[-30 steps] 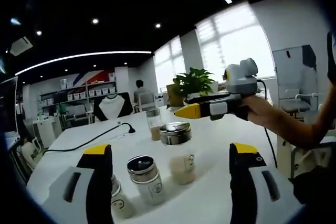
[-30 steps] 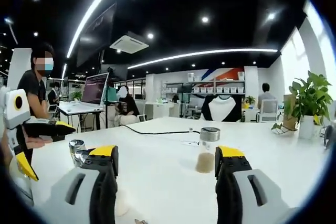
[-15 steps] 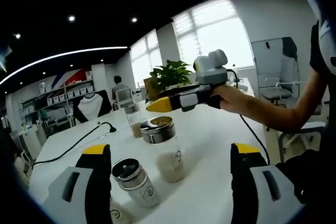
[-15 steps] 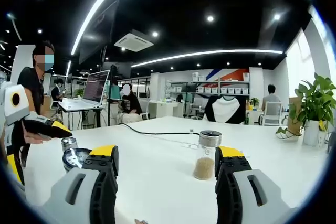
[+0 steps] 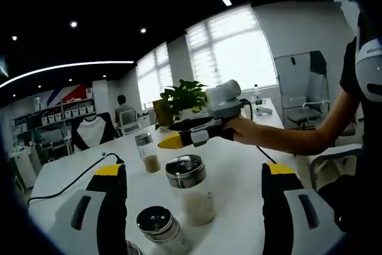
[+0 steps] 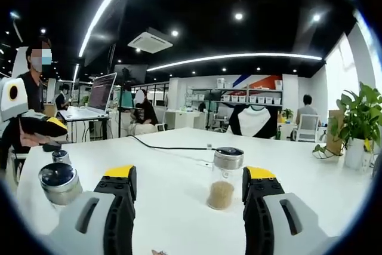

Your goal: Rotate the seasoning bottle until the label or dispensing opening points toward the visible target arrow and the bottle remains upright within the marked orientation range

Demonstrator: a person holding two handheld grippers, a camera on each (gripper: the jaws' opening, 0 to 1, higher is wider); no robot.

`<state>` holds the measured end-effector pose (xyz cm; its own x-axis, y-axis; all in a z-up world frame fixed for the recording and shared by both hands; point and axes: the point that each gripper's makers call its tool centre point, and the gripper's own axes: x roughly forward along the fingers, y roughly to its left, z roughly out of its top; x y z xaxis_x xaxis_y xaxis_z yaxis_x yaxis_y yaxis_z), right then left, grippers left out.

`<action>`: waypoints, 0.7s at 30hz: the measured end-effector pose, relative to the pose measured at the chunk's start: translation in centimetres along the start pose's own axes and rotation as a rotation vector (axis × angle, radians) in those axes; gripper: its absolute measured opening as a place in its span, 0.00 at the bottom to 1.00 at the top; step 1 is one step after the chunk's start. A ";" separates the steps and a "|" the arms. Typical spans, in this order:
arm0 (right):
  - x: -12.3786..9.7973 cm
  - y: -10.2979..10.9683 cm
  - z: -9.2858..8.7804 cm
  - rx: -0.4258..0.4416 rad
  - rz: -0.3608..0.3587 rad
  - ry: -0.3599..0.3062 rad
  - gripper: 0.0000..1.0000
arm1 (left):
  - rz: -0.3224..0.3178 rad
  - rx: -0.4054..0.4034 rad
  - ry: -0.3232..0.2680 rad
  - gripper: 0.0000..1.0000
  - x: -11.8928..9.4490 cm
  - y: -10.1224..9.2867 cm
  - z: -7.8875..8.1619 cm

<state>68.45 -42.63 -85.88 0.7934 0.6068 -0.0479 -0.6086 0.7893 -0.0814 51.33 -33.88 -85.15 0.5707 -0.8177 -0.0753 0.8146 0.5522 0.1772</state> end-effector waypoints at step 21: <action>6.0 -4.5 -1.3 -0.003 -0.005 0.029 0.70 | -0.061 -0.024 0.005 0.99 1.9 1.0 -1.0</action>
<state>75.97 -42.66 -87.10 0.7966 0.5996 -0.0766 -0.6044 0.7921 -0.0848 53.35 -34.74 -86.06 0.5202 -0.8493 -0.0897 0.8502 0.5050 0.1486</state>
